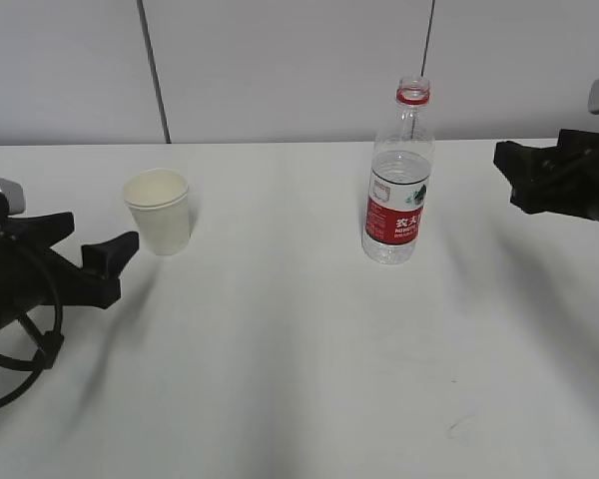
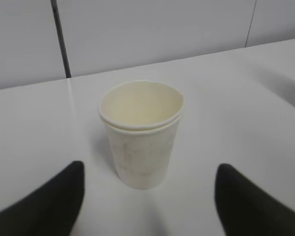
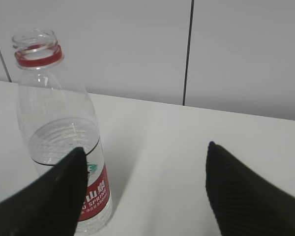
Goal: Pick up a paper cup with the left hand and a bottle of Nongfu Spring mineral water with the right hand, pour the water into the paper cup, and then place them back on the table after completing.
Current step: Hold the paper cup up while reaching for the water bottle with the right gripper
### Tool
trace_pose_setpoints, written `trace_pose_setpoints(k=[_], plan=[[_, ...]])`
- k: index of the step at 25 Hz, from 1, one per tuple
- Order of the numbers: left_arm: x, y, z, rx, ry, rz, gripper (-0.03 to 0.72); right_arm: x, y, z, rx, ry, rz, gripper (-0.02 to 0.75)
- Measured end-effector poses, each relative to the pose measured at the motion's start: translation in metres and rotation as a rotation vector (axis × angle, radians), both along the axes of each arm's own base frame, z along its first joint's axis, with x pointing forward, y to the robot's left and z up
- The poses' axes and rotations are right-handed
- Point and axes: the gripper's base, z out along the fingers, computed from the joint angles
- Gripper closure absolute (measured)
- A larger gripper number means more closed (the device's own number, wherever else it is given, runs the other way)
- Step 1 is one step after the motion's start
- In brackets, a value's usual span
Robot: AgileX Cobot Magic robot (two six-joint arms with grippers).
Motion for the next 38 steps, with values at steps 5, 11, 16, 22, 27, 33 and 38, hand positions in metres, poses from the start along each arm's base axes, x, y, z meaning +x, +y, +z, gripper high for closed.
trace_pose_setpoints(k=[5,11,16,22,27,33,38], plan=[[0.002,0.003,-0.017,-0.003,0.061,0.038,0.028,0.0,0.0,0.002,0.005,-0.025,0.003,0.183],[0.014,-0.001,-0.034,0.003,0.093,0.028,0.026,0.001,0.001,0.003,0.007,-0.036,0.005,0.183],[0.035,-0.01,-0.044,-0.001,0.077,0.016,0.028,0.001,0.001,0.003,0.007,-0.036,0.005,0.183],[0.062,-0.019,-0.055,-0.013,0.047,0.025,0.036,0.001,0.001,0.003,0.007,-0.038,0.005,0.183],[0.083,-0.023,-0.062,-0.031,0.019,0.029,0.045,0.001,0.001,0.004,0.01,-0.04,0.005,0.183],[0.108,-0.028,-0.068,-0.061,-0.02,0.033,0.063,0.001,0.001,0.004,0.01,-0.042,0.005,0.183],[0.121,-0.031,-0.073,-0.085,-0.035,0.036,0.087,0.001,0.001,0.004,0.01,-0.042,0.005,0.183]])
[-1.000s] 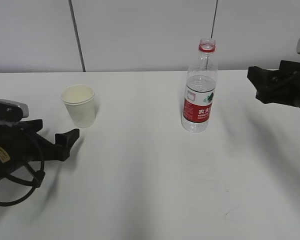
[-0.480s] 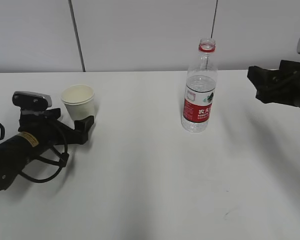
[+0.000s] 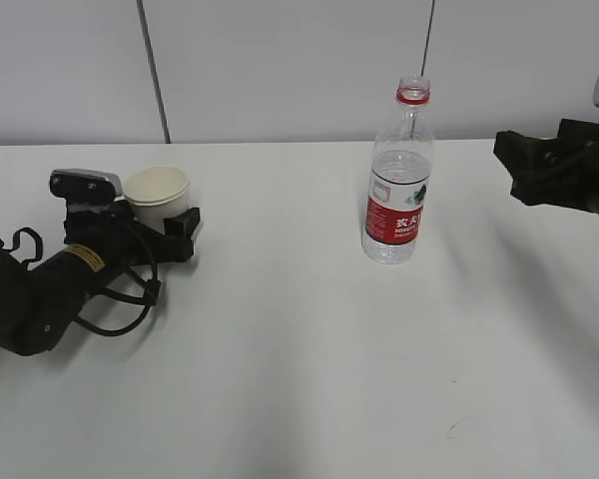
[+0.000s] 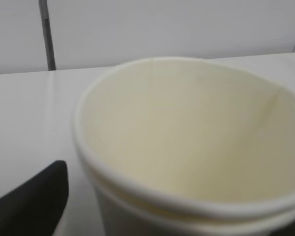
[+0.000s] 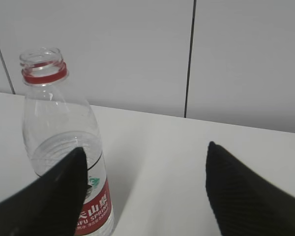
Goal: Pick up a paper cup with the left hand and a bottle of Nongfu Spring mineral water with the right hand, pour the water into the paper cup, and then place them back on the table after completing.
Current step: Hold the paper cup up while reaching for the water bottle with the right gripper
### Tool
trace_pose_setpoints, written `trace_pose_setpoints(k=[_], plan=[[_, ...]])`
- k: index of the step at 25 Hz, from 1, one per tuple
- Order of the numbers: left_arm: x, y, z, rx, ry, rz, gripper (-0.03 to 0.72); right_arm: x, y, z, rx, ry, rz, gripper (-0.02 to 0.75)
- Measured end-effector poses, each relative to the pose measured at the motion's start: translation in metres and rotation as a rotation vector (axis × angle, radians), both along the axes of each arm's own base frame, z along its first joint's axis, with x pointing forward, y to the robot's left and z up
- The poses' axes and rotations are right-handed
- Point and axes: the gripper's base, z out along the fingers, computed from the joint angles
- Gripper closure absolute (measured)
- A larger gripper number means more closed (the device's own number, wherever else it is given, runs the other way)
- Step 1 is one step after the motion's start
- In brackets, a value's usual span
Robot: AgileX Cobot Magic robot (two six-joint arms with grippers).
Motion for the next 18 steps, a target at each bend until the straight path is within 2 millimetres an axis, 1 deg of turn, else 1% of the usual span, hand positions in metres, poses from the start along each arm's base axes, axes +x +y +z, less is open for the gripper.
trace_pose_setpoints(k=[6,12,15,18], plan=[[0.0,-0.001,-0.003,-0.007,0.009,-0.004,0.15,0.0,0.0,0.0,0.0,0.0,0.0,0.183],[-0.001,-0.004,-0.003,0.004,0.007,-0.049,0.253,0.0,0.0,0.0,0.0,0.0,0.0,0.183],[-0.003,-0.006,-0.004,0.011,0.006,-0.079,0.27,0.001,0.001,-0.003,-0.005,0.007,0.007,0.183],[-0.003,-0.008,-0.003,0.015,0.004,-0.098,0.286,0.004,0.003,-0.012,-0.003,0.02,0.031,0.183]])
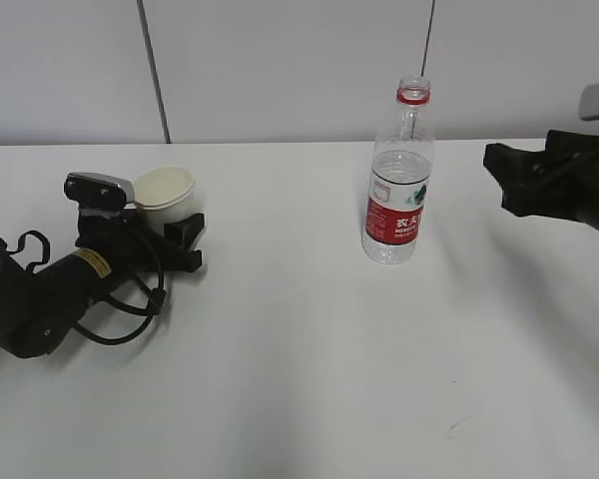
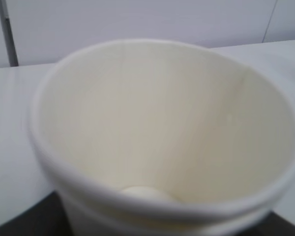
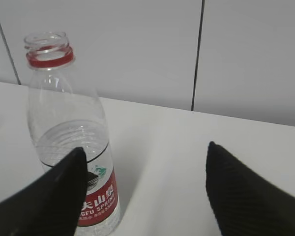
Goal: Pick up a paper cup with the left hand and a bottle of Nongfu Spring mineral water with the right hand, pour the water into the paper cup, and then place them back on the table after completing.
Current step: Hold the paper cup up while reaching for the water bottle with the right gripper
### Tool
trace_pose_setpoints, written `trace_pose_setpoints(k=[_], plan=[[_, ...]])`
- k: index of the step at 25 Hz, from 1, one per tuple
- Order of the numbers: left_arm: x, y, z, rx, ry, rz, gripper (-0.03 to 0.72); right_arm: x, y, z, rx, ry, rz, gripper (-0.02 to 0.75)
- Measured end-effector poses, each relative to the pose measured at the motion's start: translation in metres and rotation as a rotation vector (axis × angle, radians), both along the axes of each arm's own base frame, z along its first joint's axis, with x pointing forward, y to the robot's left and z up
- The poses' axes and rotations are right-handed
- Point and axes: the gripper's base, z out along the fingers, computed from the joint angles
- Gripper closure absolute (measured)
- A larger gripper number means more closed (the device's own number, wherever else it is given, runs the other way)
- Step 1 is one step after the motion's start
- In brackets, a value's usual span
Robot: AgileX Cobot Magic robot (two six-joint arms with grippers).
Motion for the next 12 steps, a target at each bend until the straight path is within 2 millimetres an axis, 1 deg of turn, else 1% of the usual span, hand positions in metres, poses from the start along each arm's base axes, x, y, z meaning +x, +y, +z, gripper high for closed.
trace_pose_setpoints(k=[3,5,12], plan=[[0.0,0.0,0.0,0.0,-0.001,-0.003,0.293,0.003,0.004,-0.006,0.021,-0.013,0.035,0.183],[0.0,0.0,0.0,0.0,-0.001,-0.003,0.294,0.004,0.005,-0.006,0.03,-0.033,0.053,0.183],[0.0,0.0,0.0,0.0,-0.001,-0.004,0.296,0.009,0.007,-0.018,0.09,-0.005,0.062,0.183]])
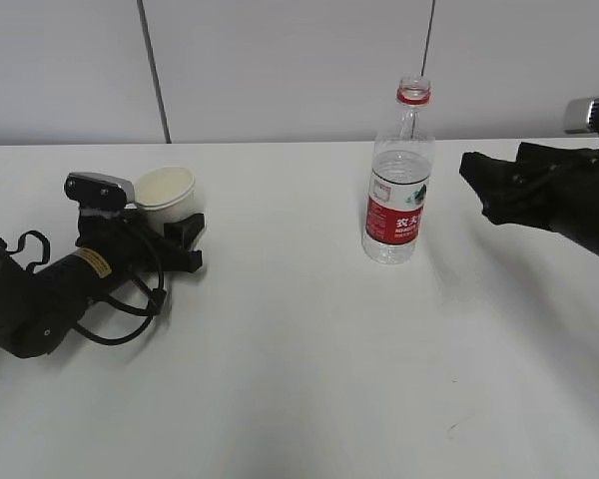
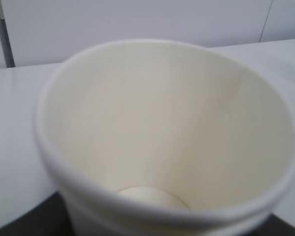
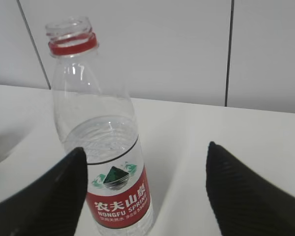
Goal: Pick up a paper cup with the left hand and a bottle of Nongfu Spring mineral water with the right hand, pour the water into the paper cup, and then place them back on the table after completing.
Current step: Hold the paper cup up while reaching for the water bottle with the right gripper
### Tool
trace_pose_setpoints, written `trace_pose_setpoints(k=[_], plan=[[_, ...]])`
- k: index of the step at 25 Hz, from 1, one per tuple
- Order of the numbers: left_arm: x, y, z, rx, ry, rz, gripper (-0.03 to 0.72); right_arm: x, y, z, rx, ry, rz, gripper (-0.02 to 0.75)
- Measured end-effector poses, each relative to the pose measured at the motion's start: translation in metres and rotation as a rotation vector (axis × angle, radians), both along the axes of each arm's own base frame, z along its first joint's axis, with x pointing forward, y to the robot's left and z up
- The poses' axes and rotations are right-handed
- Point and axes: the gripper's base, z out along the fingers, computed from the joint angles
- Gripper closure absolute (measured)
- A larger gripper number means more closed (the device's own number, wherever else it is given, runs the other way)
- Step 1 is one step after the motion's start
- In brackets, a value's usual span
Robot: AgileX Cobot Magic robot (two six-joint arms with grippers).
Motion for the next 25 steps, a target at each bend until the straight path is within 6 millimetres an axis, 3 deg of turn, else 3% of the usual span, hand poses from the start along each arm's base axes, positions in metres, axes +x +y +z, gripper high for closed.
trace_pose_setpoints(k=[10,16,25], plan=[[0.0,0.0,0.0,0.0,-0.001,0.0,0.297,0.005,0.01,-0.026,-0.013,0.006,0.117,0.18],[0.0,0.0,0.0,0.0,-0.001,0.0,0.297,0.007,0.012,-0.029,-0.014,0.019,0.123,0.094],[0.0,0.0,0.0,0.0,-0.001,0.001,0.298,0.026,0.016,-0.058,-0.012,0.087,0.126,0.077]])
